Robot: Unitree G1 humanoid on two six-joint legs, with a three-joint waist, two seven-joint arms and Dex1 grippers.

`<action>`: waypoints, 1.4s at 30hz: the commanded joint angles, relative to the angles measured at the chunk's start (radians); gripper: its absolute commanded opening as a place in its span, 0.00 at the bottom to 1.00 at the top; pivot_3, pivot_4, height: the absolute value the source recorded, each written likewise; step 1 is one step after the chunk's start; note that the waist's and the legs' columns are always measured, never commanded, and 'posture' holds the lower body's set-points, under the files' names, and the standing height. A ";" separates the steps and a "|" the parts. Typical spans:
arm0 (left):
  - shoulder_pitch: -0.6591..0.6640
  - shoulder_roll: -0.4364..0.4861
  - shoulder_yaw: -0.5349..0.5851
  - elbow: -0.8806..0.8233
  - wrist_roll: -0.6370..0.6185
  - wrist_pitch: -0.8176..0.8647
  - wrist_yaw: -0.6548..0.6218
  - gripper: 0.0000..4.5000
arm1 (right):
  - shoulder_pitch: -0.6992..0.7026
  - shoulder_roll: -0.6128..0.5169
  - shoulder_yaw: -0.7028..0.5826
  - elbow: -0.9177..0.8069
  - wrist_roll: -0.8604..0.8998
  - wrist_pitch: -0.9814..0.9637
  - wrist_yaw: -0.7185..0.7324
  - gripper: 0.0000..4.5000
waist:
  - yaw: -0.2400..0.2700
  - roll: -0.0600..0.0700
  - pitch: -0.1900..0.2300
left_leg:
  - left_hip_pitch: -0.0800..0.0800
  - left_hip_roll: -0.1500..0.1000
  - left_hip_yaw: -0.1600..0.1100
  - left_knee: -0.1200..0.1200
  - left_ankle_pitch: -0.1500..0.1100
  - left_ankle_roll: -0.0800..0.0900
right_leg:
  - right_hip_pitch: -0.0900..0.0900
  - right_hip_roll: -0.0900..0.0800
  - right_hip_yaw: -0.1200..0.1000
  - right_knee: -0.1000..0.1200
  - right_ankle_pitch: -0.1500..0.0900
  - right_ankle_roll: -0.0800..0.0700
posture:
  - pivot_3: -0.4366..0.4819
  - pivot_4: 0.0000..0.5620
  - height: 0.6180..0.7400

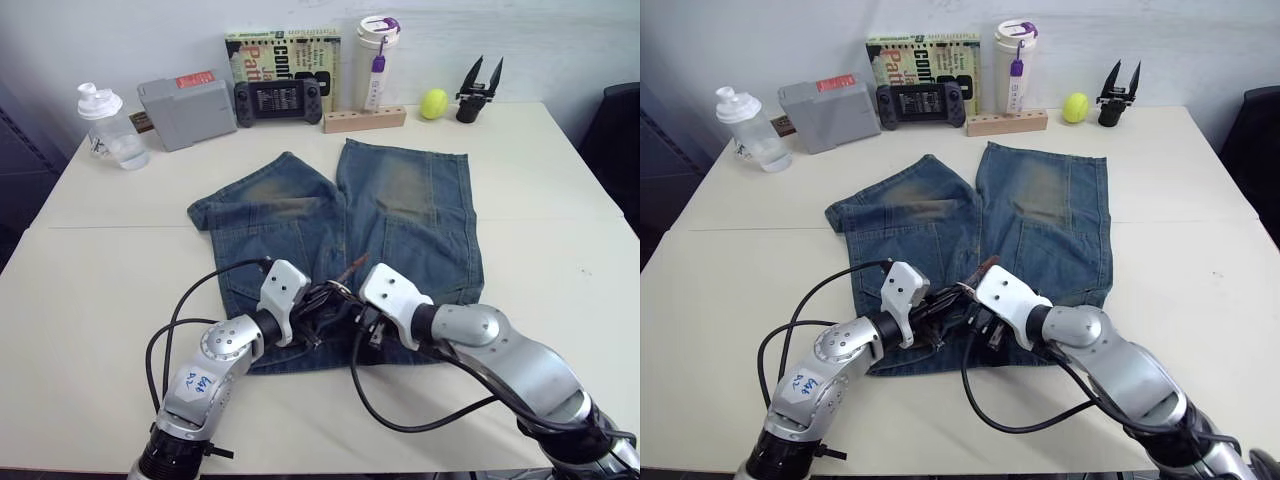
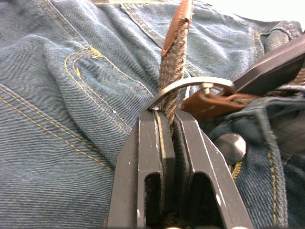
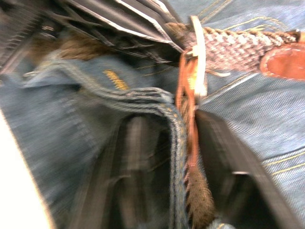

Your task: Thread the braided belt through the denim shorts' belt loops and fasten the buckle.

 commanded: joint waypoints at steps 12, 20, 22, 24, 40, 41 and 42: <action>0.013 -0.006 0.005 -0.012 0.024 -0.038 -0.003 0.00 | 0.014 0.023 -0.038 -0.020 -0.032 -0.013 0.031 0.01 | 0.000 0.000 0.000 | 0.000 0.000 0.000 0.001 0.000 0.000 | 0.000 0.001 0.001 0.001 0.000 0.000 | 0.48 0.27 0.71; 0.059 -0.024 0.129 -0.081 -0.155 -0.014 -0.079 0.60 | 0.038 0.031 -0.063 -0.042 -0.027 0.020 0.024 0.00 | 0.000 0.000 0.000 | 0.000 0.000 0.000 0.002 0.000 0.000 | 0.000 0.001 0.001 0.002 0.000 0.000 | 0.48 0.27 0.71; 0.080 -0.012 0.196 -0.109 -0.242 -0.002 -0.121 0.79 | 0.045 0.035 -0.074 -0.048 -0.023 0.031 0.021 0.00 | -0.003 0.000 0.000 | 0.000 0.001 0.000 0.002 0.000 0.000 | 0.000 0.001 0.001 0.002 0.001 -0.001 | 0.48 0.27 0.71; 0.104 0.012 0.243 -0.133 -0.315 0.009 -0.170 0.98 | 0.052 0.037 -0.082 -0.051 -0.023 0.037 0.021 0.00 | -0.002 0.000 0.000 | 0.000 0.001 0.000 0.002 0.000 -0.001 | 0.000 0.002 0.001 0.002 0.001 -0.001 | 0.48 0.27 0.71; 0.145 0.046 0.233 -0.138 -0.325 0.003 -0.175 1.00 | 0.103 -0.011 -0.140 -0.119 0.067 0.195 0.111 0.63 | -0.002 0.000 0.000 | 0.000 0.003 0.000 0.005 -0.001 -0.001 | 0.002 0.005 0.003 0.001 0.002 -0.002 | 0.48 0.27 0.71; 0.148 0.056 0.243 -0.140 -0.333 0.005 -0.183 1.00 | 0.104 -0.009 -0.135 -0.119 0.065 0.202 0.111 0.73 | -0.003 0.000 0.000 | 0.001 0.004 0.000 0.005 -0.001 -0.001 | 0.002 0.006 0.003 0.001 0.003 -0.002 | 0.48 0.27 0.71; 0.150 0.063 0.248 -0.142 -0.339 0.007 -0.187 1.00 | 0.104 -0.007 -0.132 -0.119 0.063 0.206 0.111 0.73 | -0.003 0.000 0.000 | 0.001 0.004 0.000 0.005 -0.001 -0.001 | 0.002 0.006 0.003 0.001 0.003 -0.003 | 0.48 0.27 0.71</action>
